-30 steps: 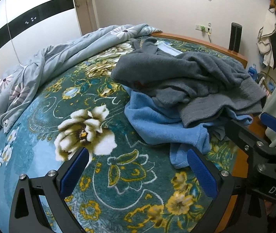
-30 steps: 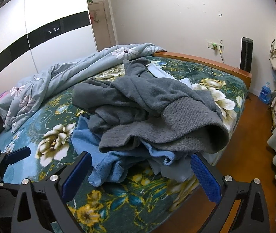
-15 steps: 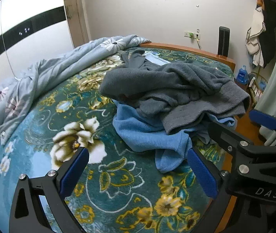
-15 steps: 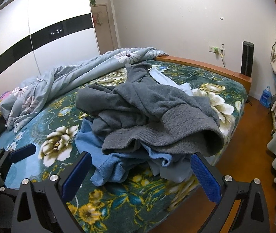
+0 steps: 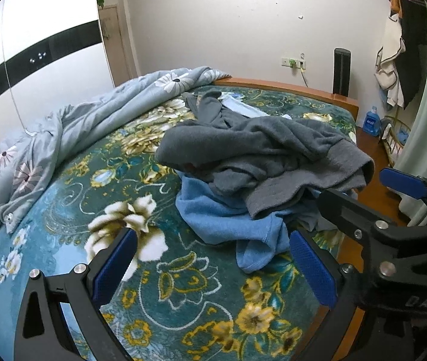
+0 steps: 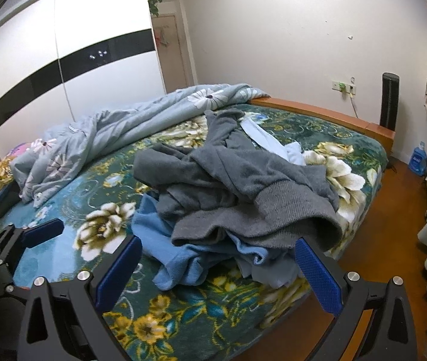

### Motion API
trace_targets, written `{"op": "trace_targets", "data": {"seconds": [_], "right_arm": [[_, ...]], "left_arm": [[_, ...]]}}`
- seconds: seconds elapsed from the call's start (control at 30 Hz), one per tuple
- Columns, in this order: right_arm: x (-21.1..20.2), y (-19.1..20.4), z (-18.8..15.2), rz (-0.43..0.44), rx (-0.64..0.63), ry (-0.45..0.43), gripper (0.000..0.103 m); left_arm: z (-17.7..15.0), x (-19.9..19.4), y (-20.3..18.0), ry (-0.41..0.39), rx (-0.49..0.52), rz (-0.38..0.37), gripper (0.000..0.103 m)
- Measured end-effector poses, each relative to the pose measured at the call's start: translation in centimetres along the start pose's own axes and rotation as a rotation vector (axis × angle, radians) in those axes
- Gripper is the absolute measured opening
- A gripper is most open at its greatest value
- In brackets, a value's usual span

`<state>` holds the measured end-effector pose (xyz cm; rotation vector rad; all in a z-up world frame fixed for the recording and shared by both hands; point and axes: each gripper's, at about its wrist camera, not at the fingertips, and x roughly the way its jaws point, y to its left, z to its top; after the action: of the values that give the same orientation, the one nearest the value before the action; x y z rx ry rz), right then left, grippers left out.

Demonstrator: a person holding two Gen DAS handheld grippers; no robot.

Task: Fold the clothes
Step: 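Approach the pile of clothes on the bed with both tools open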

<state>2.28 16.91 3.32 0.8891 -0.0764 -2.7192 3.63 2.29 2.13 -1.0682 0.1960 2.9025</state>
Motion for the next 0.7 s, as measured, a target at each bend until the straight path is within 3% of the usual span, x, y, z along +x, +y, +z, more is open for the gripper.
{"op": "trace_targets", "data": {"seconds": [0.3,0.47,0.7], "right_arm": [[-0.5,-0.4,0.1,0.057,0.028,0.011,0.103],[-1.0,-0.8,0.3,0.046,0.016,-0.001,0.103],[-1.2,-1.4,0.2,0.090,0.029,0.028,0.103]], "left_arm": [[0.4,-0.7,-0.2,0.005,-0.005,-0.042,0.102],[0.7,-0.9,-0.2,0.017,-0.014,-0.049,0.102],[0.6,-0.7,-0.3,0.024,-0.015,-0.009,0.102]]}}
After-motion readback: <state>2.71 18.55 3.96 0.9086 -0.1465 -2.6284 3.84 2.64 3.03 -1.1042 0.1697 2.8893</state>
